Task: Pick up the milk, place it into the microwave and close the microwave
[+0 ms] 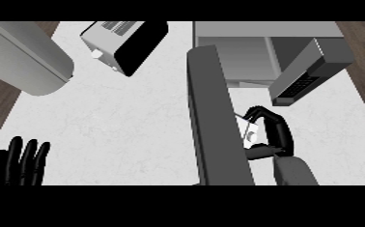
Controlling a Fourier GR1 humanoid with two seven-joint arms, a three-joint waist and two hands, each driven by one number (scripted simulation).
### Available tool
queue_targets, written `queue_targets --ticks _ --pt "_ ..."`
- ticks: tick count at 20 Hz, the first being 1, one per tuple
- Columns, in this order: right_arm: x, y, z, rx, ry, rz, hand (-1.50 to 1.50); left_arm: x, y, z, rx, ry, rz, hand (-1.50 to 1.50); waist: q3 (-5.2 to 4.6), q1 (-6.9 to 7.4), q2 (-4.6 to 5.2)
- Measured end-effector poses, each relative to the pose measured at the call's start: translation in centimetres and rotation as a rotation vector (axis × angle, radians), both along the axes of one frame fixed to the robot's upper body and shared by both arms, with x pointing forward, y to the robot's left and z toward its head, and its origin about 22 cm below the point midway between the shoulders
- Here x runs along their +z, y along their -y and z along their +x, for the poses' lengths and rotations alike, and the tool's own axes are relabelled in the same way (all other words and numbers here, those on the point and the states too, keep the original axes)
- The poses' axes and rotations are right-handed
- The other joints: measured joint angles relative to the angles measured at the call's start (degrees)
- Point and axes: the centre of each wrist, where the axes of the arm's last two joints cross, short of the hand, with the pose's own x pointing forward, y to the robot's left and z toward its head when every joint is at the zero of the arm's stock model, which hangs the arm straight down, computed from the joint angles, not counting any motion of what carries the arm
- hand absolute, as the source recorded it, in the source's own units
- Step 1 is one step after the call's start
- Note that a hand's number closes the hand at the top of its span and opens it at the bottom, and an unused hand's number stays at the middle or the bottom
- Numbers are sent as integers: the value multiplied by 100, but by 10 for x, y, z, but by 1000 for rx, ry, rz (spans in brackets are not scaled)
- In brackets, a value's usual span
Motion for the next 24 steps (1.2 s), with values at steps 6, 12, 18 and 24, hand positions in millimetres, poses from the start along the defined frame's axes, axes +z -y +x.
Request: queue_targets --ticks 6,12,18,24 --pt "33 -29 39 -40 3 -101 150 -6 -6 5 4 -9 0 -150 4 22 19" --pt "60 -31 85 -123 -36 -225 150 -7 -11 6 -10 -8 6 -150 5 78 41" --pt "76 -26 120 -213 -54 -294 150 -13 -10 10 -31 -10 -4 -150 13 207 91" --pt "97 -15 141 -345 -58 -364 150 -10 -11 11 -58 3 -3 -150 23 365 159"
